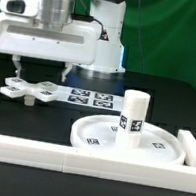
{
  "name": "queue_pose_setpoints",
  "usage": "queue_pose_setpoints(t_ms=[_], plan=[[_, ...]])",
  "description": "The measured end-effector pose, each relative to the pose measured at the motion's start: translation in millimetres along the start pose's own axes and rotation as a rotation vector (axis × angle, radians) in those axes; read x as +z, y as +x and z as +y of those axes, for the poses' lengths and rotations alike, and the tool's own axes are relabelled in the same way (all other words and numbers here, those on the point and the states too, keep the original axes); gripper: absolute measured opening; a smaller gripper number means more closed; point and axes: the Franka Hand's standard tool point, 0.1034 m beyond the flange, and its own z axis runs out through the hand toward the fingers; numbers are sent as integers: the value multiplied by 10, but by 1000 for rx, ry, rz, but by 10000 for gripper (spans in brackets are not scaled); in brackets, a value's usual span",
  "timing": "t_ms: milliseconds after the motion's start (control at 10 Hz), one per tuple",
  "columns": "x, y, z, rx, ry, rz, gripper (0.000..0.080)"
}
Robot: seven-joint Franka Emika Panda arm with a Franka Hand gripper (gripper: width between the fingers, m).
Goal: Assemble round table
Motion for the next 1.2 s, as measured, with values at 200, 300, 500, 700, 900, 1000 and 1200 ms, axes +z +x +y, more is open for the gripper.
queue_pose_setpoints(t_ms=[200, 300, 500, 700, 900, 1000, 1200], plan=[[5, 7, -23, -1, 0, 0, 649], [16, -4, 1, 3, 0, -2, 649], [78, -59, 91, 20, -7, -11, 649], [121, -107, 134, 24, -8, -17, 649], [166, -149, 158, 27, -5, -26, 649], [178, -155, 155, 26, -4, -29, 649], [188, -158, 148, 25, -4, -31, 649]])
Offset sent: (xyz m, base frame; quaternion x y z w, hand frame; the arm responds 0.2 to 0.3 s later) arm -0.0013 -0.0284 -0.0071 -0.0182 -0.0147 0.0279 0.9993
